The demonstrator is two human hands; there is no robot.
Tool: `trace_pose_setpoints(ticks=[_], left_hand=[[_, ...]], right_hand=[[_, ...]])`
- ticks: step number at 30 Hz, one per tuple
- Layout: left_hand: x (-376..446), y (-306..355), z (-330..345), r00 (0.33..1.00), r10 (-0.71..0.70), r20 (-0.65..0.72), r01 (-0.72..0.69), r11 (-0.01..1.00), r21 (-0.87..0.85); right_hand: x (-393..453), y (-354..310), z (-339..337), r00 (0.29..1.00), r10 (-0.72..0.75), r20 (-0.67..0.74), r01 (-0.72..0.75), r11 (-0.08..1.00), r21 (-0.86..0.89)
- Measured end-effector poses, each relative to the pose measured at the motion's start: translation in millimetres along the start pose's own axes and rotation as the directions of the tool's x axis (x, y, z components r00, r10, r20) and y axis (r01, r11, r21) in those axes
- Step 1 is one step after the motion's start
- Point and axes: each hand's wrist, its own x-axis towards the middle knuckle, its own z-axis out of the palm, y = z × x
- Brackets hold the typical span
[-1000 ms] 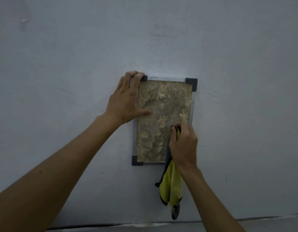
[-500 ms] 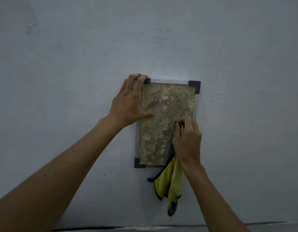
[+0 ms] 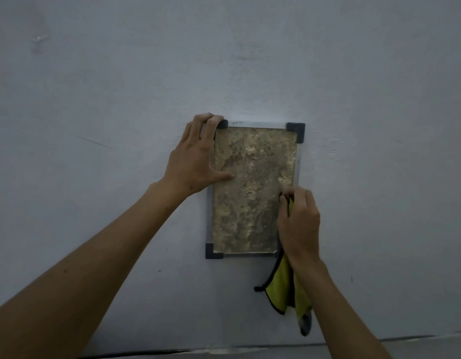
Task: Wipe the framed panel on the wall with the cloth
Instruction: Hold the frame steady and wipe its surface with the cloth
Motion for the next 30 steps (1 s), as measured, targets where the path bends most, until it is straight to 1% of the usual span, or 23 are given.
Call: trace_pose_setpoints(ticks=[3, 5, 7, 10, 12, 14, 17, 18, 20, 22, 24, 26, 29, 30], left_hand=[[0, 0, 1, 1.0, 0.004, 0.0, -0.004, 1.0, -0.003], [-1, 1, 0, 1.0, 0.004, -0.001, -0.004, 1.0, 0.001], [0, 1, -1, 1.0, 0.003, -0.001, -0.003, 1.0, 0.004], [0, 1, 0, 1.0, 0.006, 0.007, -0.006, 1.0, 0.002], [0, 0, 0, 1.0, 0.004, 0.003, -0.004, 1.0, 0.005], [-1, 0, 1, 1.0, 0.002, -0.001, -0.002, 1.0, 0.002], [0, 0, 1, 1.0, 0.006, 0.003, -0.006, 1.0, 0.008], [0, 0, 0, 1.0, 0.006, 0.005, -0.006, 1.0, 0.009], [1, 1, -1, 1.0, 0.005, 0.008, -0.005, 1.0, 0.008], [0, 3, -2, 1.0, 0.005, 0.011, -0.005, 1.0, 0.004], [-1, 2, -2, 1.0, 0.004, 0.007, -0.004, 1.0, 0.003], [-1, 1, -1, 1.0, 0.001, 0.003, -0.001, 1.0, 0.005], [0, -1, 0, 1.0, 0.012, 0.0, -0.012, 1.0, 0.01], [0, -1, 0, 1.0, 0.018, 0.001, -0.018, 1.0, 0.01]], right_hand=[[-40, 12, -2, 0.996, -0.013, 0.085, 0.018, 0.999, -0.049], [-45, 18, -4, 0.992, 0.005, 0.126, 0.001, 0.999, -0.042], [-30, 18, -6, 0.996, 0.034, 0.084, -0.033, 0.999, -0.023], [-9, 6, -4, 0.99, 0.138, -0.035, -0.138, 0.99, 0.001], [-12, -5, 3, 0.982, 0.184, -0.034, -0.184, 0.983, 0.0], [-21, -18, 11, 0.988, 0.156, 0.014, -0.156, 0.988, 0.014], [-30, -28, 19, 0.989, 0.028, 0.147, -0.027, 1.0, -0.012], [-30, -26, 18, 0.988, 0.02, 0.155, -0.019, 1.0, -0.006], [-27, -17, 12, 0.993, 0.097, 0.072, -0.099, 0.995, 0.027], [-27, -10, 7, 0.975, 0.219, -0.041, -0.218, 0.975, 0.044], [-29, -15, 12, 0.958, 0.274, -0.086, -0.273, 0.962, 0.03], [-34, -32, 24, 0.969, 0.246, -0.037, -0.245, 0.969, 0.022], [-41, -46, 34, 0.994, 0.058, 0.088, -0.056, 0.998, -0.019], [-41, -42, 32, 0.995, 0.04, 0.093, -0.039, 0.999, -0.017]])
